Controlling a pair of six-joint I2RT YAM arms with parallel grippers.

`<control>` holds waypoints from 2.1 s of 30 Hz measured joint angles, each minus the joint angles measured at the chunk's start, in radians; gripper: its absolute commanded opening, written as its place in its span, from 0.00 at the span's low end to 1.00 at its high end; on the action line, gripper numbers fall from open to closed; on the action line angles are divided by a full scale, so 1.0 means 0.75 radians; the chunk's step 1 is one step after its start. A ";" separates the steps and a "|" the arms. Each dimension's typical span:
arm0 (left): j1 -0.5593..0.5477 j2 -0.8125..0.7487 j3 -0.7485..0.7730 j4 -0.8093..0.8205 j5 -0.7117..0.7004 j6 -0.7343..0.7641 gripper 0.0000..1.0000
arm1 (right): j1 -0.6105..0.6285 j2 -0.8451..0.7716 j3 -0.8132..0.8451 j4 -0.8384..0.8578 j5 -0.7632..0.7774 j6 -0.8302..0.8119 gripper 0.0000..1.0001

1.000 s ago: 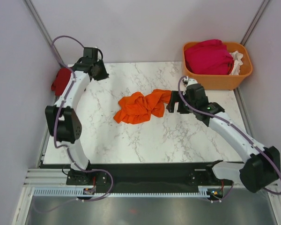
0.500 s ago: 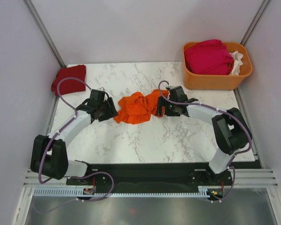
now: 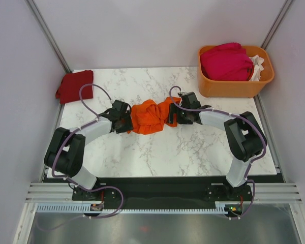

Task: Fold and stack the t-shirts
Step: Flatten the tshirt out

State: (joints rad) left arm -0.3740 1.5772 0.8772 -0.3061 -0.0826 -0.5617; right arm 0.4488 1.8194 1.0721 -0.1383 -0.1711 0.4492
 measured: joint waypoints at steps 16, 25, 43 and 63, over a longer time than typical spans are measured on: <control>-0.054 0.079 0.011 0.004 -0.146 -0.035 0.40 | -0.009 0.006 0.001 0.015 -0.010 -0.003 0.90; -0.054 0.096 0.023 0.008 -0.167 -0.040 0.02 | -0.028 0.006 0.000 0.015 -0.017 -0.006 0.90; -0.054 -0.192 0.103 -0.125 -0.120 -0.040 0.02 | -0.032 0.071 -0.011 0.119 -0.111 0.038 0.00; 0.132 -0.676 1.110 -0.518 -0.140 0.013 0.02 | -0.403 -0.777 0.783 -0.576 0.023 -0.094 0.00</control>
State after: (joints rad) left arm -0.2749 1.0702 1.7096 -0.6949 -0.1875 -0.5518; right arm 0.1467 1.2366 1.6596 -0.5705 -0.1539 0.3786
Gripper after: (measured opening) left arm 0.030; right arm 0.014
